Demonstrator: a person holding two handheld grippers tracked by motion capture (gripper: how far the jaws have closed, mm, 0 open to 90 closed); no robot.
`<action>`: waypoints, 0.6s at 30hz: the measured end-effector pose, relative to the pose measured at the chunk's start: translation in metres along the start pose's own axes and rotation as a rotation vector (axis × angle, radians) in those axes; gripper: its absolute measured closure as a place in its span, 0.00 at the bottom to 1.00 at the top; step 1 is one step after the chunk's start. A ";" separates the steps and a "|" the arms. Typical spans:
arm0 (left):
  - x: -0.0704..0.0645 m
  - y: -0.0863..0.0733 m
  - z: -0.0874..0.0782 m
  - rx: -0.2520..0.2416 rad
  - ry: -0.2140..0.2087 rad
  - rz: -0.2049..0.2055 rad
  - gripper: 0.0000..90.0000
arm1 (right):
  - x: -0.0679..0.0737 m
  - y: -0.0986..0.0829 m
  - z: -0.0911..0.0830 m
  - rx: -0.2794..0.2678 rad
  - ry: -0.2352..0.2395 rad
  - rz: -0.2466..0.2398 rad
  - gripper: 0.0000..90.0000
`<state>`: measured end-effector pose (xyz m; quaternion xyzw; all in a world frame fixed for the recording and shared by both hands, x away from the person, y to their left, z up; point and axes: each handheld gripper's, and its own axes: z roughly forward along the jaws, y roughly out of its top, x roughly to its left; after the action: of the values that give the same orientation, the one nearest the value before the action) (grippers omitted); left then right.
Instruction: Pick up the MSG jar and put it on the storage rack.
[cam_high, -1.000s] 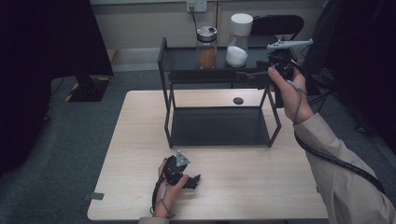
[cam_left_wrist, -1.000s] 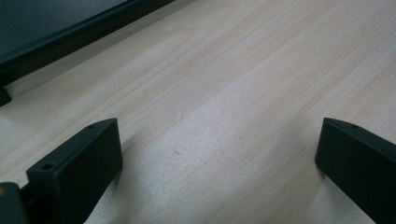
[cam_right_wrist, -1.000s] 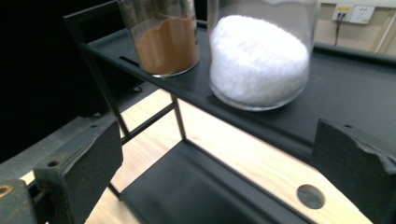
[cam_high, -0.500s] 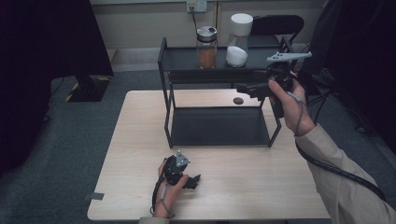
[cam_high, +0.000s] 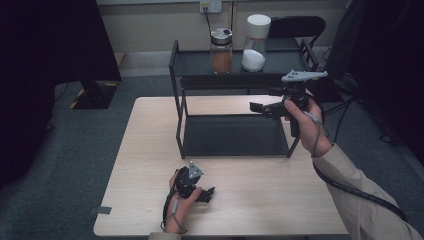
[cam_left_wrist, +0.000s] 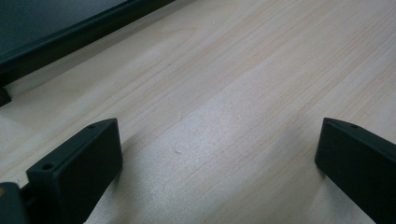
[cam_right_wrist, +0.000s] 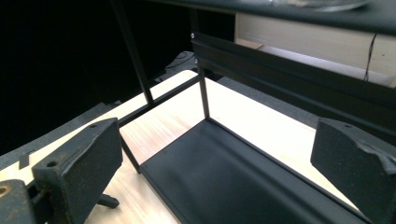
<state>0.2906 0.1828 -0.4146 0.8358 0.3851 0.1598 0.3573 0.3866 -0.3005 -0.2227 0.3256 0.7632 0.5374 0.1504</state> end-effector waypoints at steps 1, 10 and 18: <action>0.000 0.000 0.000 0.000 0.000 -0.002 0.00 | 0.000 -0.002 0.001 -0.001 0.005 -0.001 0.01; 0.000 0.000 0.000 0.002 -0.001 0.001 0.00 | 0.001 -0.025 0.010 0.014 0.038 -0.004 0.01; 0.000 0.000 0.000 0.002 0.000 0.000 0.00 | 0.003 -0.042 0.020 0.044 0.056 -0.014 0.01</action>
<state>0.2907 0.1828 -0.4144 0.8362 0.3849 0.1594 0.3566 0.3823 -0.2931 -0.2685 0.3081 0.7812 0.5282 0.1256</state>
